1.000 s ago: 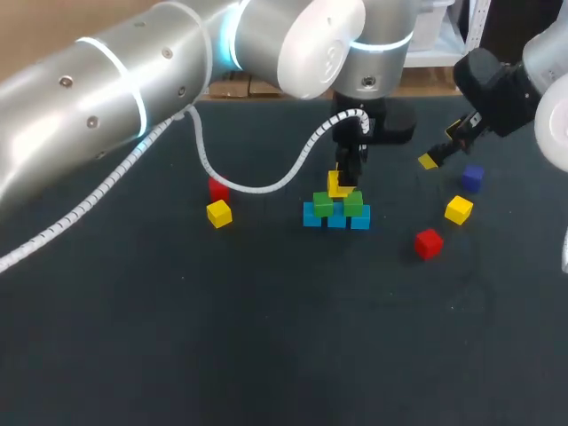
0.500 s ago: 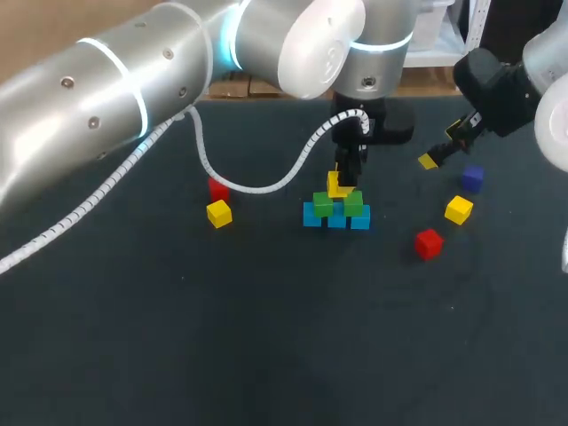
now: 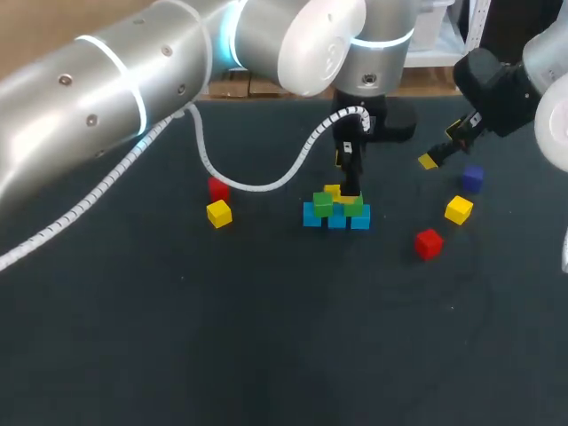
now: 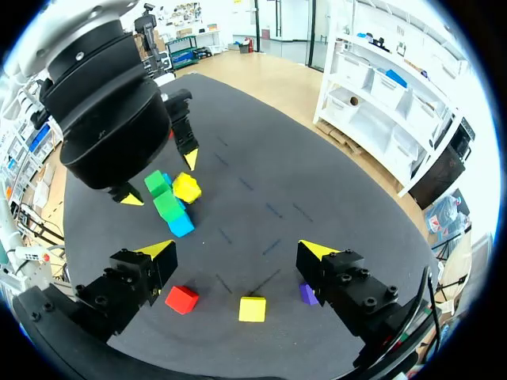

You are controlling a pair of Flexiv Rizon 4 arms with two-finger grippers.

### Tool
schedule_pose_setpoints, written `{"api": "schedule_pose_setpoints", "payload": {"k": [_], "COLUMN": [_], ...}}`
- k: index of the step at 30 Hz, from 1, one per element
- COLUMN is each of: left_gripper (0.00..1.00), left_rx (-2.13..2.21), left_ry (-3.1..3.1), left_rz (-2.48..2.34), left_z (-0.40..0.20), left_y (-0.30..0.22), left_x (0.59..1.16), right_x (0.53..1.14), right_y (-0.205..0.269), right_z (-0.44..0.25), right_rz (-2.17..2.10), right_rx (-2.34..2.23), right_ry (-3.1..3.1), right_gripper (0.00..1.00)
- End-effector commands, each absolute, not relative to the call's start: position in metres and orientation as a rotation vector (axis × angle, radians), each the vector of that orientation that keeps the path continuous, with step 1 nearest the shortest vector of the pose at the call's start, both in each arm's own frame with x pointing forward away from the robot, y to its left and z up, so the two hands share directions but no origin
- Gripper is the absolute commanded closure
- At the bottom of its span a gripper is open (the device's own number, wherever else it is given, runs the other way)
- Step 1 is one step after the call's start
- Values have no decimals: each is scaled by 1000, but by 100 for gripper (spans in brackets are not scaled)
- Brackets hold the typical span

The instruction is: Place the blue cubes, place green cubes on the blue cubes, place the yellow cubes on the green cubes, then place the red cubes on the yellow cubes, and place purple cube on the red cubes.

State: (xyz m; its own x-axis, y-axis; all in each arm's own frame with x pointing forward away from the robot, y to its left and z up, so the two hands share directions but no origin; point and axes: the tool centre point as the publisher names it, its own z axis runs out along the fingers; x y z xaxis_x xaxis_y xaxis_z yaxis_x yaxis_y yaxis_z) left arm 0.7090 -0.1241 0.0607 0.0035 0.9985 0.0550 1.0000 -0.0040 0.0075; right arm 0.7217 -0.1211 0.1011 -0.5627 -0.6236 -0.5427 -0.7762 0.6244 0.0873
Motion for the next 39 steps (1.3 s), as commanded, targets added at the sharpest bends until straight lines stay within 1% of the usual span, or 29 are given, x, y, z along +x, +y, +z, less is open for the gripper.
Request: {"api": "schedule_pose_setpoints", "payload": {"k": [1,3,7,10,11,15,23,30,39], "left_gripper": [4,5,4,2,0,0,0,0,0], "left_rx": [-2202,-2198,-2178,-2140,-2129,-2094,-1894,-1807,-1821], "left_ry": [-2197,-2212,-2261,-2344,-2367,-2449,-2597,-2649,-2618], "left_rz": [-67,-77,-67,-100,-100,-140,-239,-190,-135], "left_z": [62,62,68,76,80,90,83,71,59], "left_y": [-123,-122,-117,-109,-107,-95,-67,-51,-38], "left_x": [708,710,720,738,744,767,815,820,821], "right_x": [721,721,721,721,721,721,721,721,721], "right_y": [-121,-121,-121,-121,-121,-121,-121,-121,-121], "right_z": [101,101,101,101,101,101,101,101,101], "right_rz": [439,439,439,439,439,439,439,439,439], "right_rx": [-1103,-1103,-1103,-1103,-1103,-1103,-1103,-1103,-1103], "right_ry": [2381,2381,2381,2381,2381,2381,2381,2381,2381], "right_gripper": [0,0,0,0,0,0,0,0,0]}}
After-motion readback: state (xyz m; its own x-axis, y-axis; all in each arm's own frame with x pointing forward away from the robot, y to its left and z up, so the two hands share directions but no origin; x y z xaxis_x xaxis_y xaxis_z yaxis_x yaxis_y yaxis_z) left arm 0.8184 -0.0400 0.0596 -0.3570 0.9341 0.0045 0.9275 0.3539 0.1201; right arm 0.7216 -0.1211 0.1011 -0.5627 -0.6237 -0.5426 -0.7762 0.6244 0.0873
